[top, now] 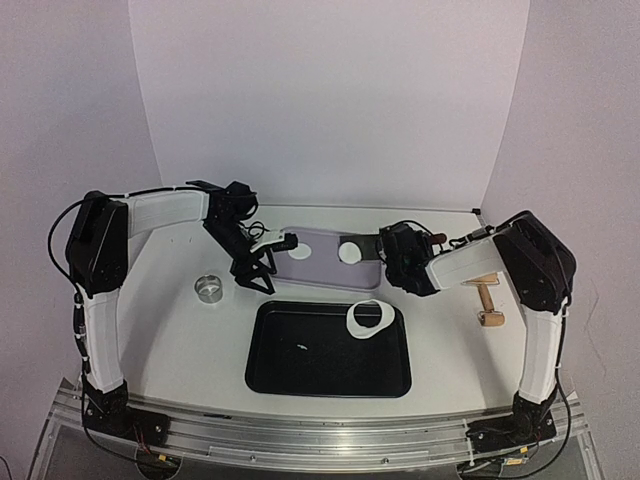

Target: Roll out the dumpling wrappers from the dough

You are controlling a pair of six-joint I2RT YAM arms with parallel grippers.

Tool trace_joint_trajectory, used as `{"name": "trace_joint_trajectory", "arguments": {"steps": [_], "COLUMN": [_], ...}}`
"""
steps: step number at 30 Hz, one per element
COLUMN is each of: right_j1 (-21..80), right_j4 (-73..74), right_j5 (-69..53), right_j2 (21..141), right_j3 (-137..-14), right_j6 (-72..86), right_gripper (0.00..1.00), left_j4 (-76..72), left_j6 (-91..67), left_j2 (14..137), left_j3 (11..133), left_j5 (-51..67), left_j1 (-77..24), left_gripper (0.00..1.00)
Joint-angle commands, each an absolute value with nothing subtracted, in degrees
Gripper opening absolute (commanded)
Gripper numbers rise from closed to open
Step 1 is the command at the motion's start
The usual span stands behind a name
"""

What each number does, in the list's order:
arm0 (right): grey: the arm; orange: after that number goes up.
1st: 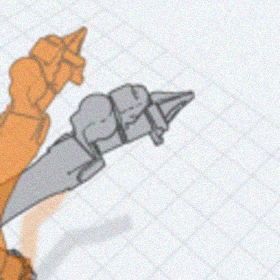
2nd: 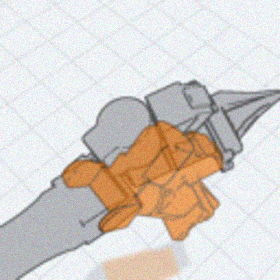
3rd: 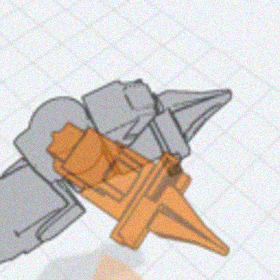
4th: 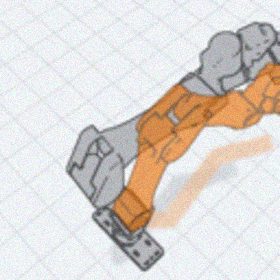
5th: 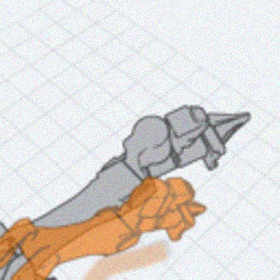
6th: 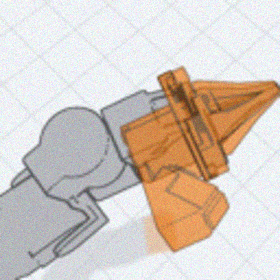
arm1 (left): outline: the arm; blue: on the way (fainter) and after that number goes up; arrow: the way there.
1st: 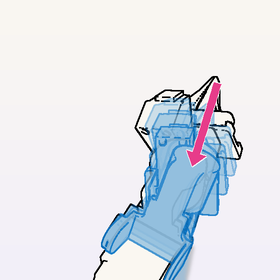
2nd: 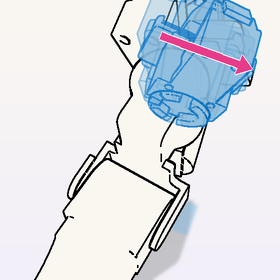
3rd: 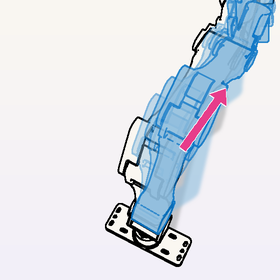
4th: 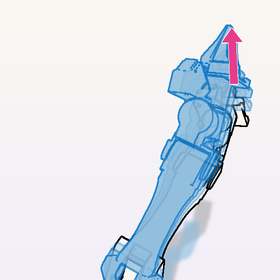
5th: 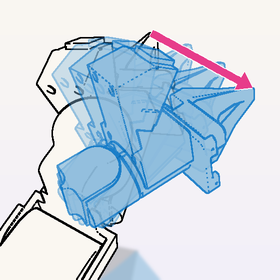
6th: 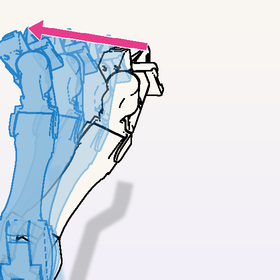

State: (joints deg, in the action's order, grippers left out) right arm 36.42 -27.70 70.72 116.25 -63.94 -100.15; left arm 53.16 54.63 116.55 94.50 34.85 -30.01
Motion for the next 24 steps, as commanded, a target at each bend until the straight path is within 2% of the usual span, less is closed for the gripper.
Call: {"name": "trace_joint_trajectory", "arguments": {"steps": [1,6,12,14,16,22,24], "right_j1": [36.5,36.0,37.9,37.9,37.8,37.2,37.1], "right_j4": [-27.2,-27.2,-27.5,-27.9,-28.2,-27.2,-26.6], "right_j5": [69.9,69.9,70.2,70.3,70.0,69.3,69.1], "right_j2": [114.0,113.6,115.1,115.4,115.3,115.7,116.4], "right_j3": [-74.3,-77.3,-59.5,-57.9,-60.7,-81.4,-83.3], "right_j6": [-103.8,-104.0,-103.8,-103.9,-104.3,-104.9,-104.6], "right_gripper": [0.00,0.00,0.00,0.00,0.00,0.00,0.00], "left_j4": [54.6,54.9,55.1,55.0,54.7,51.5,49.1], "left_j6": [55.7,55.7,55.9,55.8,55.8,51.0,47.8], "left_j2": [114.0,113.7,113.7,113.8,114.1,115.4,116.1], "left_j3": [96.4,96.9,96.7,96.6,96.6,99.0,99.7], "left_j5": [36.6,36.8,36.7,36.7,36.5,34.8,33.5], "left_j1": [-29.6,-29.6,-28.9,-28.6,-28.4,-28.2,-27.9], "left_gripper": [0.73,0.73,0.73,0.73,0.73,0.71,0.70]}}
